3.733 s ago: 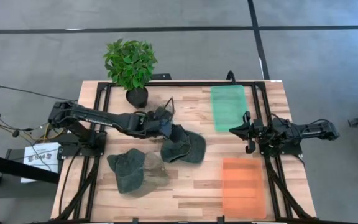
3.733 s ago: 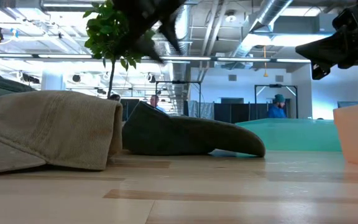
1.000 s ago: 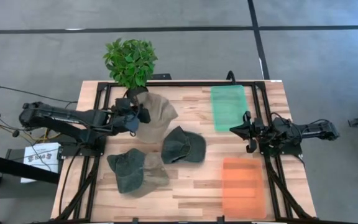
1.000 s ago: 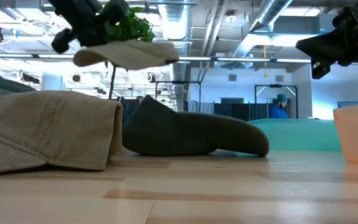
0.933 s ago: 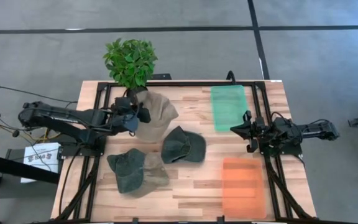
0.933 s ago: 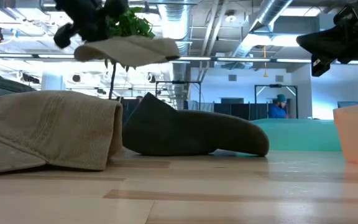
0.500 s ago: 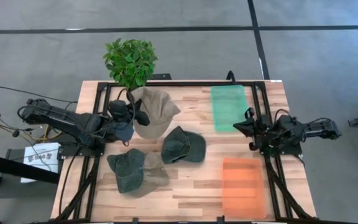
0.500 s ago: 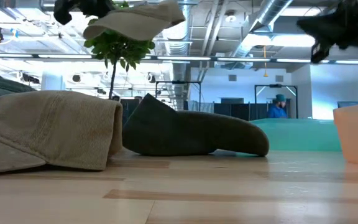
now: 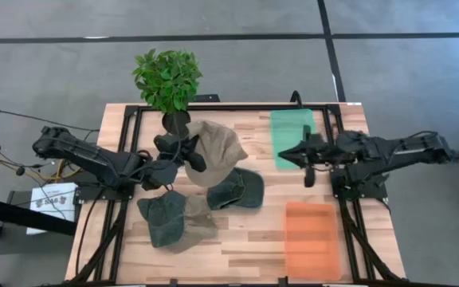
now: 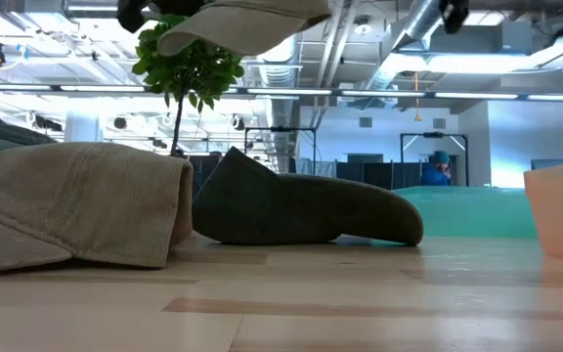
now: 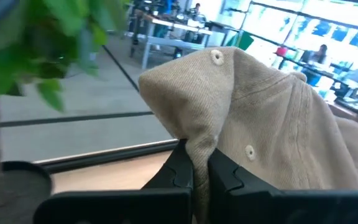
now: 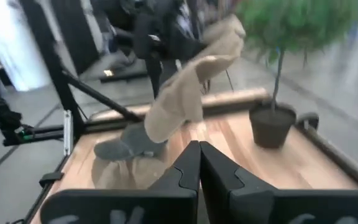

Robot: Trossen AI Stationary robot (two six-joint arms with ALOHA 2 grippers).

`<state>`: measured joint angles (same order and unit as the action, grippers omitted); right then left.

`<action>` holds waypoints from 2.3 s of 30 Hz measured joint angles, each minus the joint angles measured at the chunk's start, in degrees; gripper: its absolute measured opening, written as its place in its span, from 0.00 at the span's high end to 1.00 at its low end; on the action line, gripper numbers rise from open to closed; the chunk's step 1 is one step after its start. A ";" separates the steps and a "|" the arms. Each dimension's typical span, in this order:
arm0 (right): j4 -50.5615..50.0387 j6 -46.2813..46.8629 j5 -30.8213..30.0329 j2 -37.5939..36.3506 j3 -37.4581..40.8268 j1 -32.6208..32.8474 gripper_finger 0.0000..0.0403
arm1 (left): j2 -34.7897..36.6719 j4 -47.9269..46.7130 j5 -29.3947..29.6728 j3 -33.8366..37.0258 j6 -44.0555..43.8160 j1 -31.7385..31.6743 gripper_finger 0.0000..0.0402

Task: Pick & Place hat
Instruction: Put the top brown cap into the green bin

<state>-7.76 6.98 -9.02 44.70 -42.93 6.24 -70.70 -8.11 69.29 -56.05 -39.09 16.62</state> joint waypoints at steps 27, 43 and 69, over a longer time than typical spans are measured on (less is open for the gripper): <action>-1.38 6.46 5.48 22.76 -20.16 0.07 0.36 | -1.33 15.82 -8.68 0.00 13.66 -1.54 1.00; 10.79 8.09 5.86 30.94 -20.12 -0.53 0.58 | -1.33 15.84 -12.15 0.00 16.71 -2.57 1.00; -4.65 13.04 -4.05 26.03 -20.08 -2.01 0.99 | 0.54 15.39 -20.47 0.00 26.80 -6.49 0.50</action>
<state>-12.42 20.02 -13.07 70.73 -63.00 4.23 -70.16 7.28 48.82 -56.05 -12.29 10.13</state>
